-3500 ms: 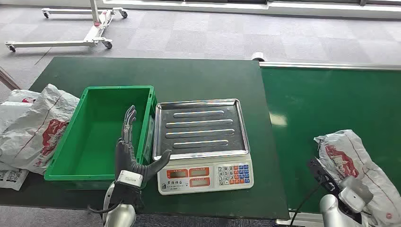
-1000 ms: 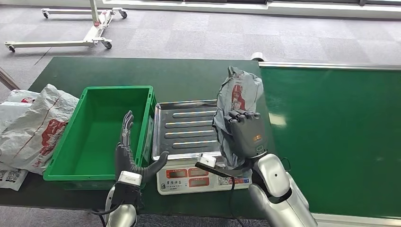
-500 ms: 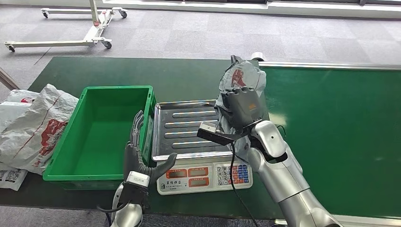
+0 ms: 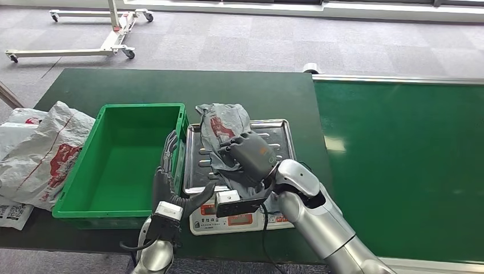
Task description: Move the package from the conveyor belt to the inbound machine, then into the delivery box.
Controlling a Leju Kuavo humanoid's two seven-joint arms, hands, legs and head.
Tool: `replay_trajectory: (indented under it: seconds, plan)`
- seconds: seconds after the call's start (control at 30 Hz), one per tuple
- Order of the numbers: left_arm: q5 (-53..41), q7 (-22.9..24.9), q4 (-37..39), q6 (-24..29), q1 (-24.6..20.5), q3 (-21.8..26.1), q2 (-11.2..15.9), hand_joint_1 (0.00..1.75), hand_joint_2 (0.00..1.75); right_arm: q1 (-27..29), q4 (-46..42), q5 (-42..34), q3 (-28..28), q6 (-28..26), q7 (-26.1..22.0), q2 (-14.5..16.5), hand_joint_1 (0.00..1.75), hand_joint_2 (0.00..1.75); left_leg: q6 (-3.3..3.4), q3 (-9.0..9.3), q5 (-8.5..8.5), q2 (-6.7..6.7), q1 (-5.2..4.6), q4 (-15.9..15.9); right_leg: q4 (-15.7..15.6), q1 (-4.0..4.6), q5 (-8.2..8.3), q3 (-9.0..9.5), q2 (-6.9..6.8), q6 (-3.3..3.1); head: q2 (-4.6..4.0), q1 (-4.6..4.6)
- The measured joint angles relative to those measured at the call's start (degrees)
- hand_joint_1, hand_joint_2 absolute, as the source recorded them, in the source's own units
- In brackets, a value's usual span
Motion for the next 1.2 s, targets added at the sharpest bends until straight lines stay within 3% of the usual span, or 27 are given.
replay_trajectory:
  seconds: [0.1, 0.13, 0.23, 0.27, 0.37, 0.73, 0.97, 1.07, 1.2]
  plan:
    - [0.0, 0.0, 0.0, -0.1, 0.0, 0.0, 0.0, 0.0, 1.75, 0.1, -0.5, 0.0, 1.0, 0.1, 0.0, -0.1, 1.75, 1.75, 0.0, 0.0, 0.0, 0.0, 0.0, 0.0, 0.0, -0.01, 0.0, 0.0, 0.0, 0.0, 0.0, 0.01]
    - [0.0, 0.0, 0.0, -0.1, 0.0, 0.0, 0.0, 0.0, 1.75, 0.1, -0.7, -0.1, 1.3, 0.1, 0.0, -0.2, 1.53, 1.75, 0.0, 0.0, 0.0, 0.0, 0.0, 0.0, 0.0, -0.01, 0.01, 0.0, 0.0, 0.0, 0.0, 0.01]
    - [0.0, 0.0, 0.0, -0.2, 0.0, 0.0, 0.0, 0.0, 1.75, 0.1, -0.9, 0.0, 2.0, 0.1, 0.3, -0.4, 0.22, 1.75, 0.0, 0.01, 0.0, 0.0, 0.0, 0.0, 0.0, -0.01, 0.01, 0.01, 0.0, 0.0, 0.0, 0.0]
    - [-0.1, 0.0, 0.1, -0.3, 0.0, 0.0, 0.0, 0.0, 1.75, 0.1, -1.0, 0.2, 2.3, 0.0, 0.7, -0.5, 0.0, 1.31, 0.0, 0.01, 0.0, 0.0, 0.0, 0.0, 0.0, -0.01, 0.01, 0.0, 0.0, 0.0, 0.0, 0.0]
    - [-0.2, 0.0, 0.4, -0.5, 0.0, 0.0, 0.0, 0.0, 1.75, 0.1, -1.0, 2.0, 3.4, -1.4, 3.5, -0.7, 0.0, 0.0, 0.0, 0.01, 0.0, 0.0, 0.0, 0.0, 0.0, 0.0, 0.01, 0.0, 0.0, 0.0, 0.0, 0.0]
    - [1.2, 0.0, 1.2, 1.8, -0.5, -0.8, 1.0, 0.0, 1.75, -0.2, -1.1, 2.8, 4.5, -1.9, 8.4, -1.5, 0.0, 0.0, 0.0, 0.0, 0.0, 0.0, 0.0, 0.0, 0.0, 0.0, 0.01, 0.0, 0.0, 0.0, -0.01, 0.0]
    - [1.5, 0.0, 1.2, 3.0, -0.2, -1.1, 2.0, 0.0, 1.75, -0.5, -0.7, -5.7, 3.2, 1.4, 7.2, -1.6, 0.0, 0.0, 0.0, 0.0, 0.0, -0.01, 0.0, 0.0, 0.0, 0.0, 0.01, 0.01, 0.0, 0.0, -0.01, 0.01]
    - [1.5, 0.0, 1.2, 3.7, 0.2, -1.3, 2.3, 0.0, 1.75, 0.2, -1.5, -15.1, 0.8, 1.5, 4.8, -1.3, 0.0, 0.0, 0.0, 0.0, 0.0, -0.01, 0.0, 0.0, 0.0, -0.01, 0.01, 0.0, 0.0, 0.0, 0.0, 0.01]
    - [1.5, 0.0, 1.2, 4.4, 0.5, -1.5, 2.6, 0.0, 1.75, 1.9, -4.4, -42.4, -6.0, 10.4, 1.4, 0.1, 0.0, 0.0, 0.0, -0.01, 0.0, -0.02, 0.0, 0.0, 0.0, -0.02, 0.01, 0.0, -0.01, 0.0, 0.0, 0.01]
